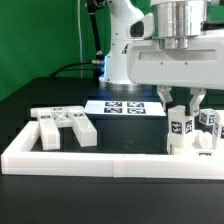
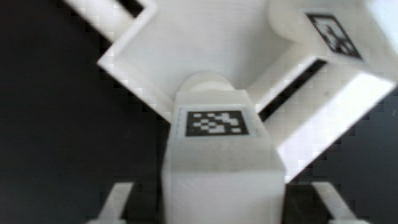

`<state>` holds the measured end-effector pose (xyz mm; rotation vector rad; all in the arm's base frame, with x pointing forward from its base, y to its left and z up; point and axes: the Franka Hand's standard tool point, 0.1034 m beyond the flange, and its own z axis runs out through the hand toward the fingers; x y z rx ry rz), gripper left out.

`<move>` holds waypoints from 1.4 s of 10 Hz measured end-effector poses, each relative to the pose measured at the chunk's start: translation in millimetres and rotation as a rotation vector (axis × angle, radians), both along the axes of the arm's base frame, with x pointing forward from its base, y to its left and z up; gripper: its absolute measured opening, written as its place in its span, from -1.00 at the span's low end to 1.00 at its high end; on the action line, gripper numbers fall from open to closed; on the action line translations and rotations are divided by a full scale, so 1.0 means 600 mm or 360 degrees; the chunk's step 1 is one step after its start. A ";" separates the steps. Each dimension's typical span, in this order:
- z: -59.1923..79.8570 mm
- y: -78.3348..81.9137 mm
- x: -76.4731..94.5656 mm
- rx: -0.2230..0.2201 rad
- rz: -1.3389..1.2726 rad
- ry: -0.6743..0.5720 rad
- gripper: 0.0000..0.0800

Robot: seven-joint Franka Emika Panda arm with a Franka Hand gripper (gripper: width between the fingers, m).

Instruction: Assemble chair

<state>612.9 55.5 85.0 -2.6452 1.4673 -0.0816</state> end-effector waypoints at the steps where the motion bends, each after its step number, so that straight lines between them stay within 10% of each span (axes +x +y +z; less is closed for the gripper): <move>1: -0.001 0.003 0.000 0.0016 -0.0152 0.0015 -0.28; 9: -0.002 0.005 0.000 0.0085 -0.0647 0.0051 -0.26; 11: -0.001 0.005 0.001 0.0062 -0.0434 0.0033 0.54; 14: -0.001 0.007 0.000 0.0003 0.0128 -0.0012 0.62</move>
Offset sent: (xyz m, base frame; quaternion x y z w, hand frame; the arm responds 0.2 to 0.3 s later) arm 0.0037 0.0041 -0.0093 -0.0043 -0.0098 0.2620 0.9650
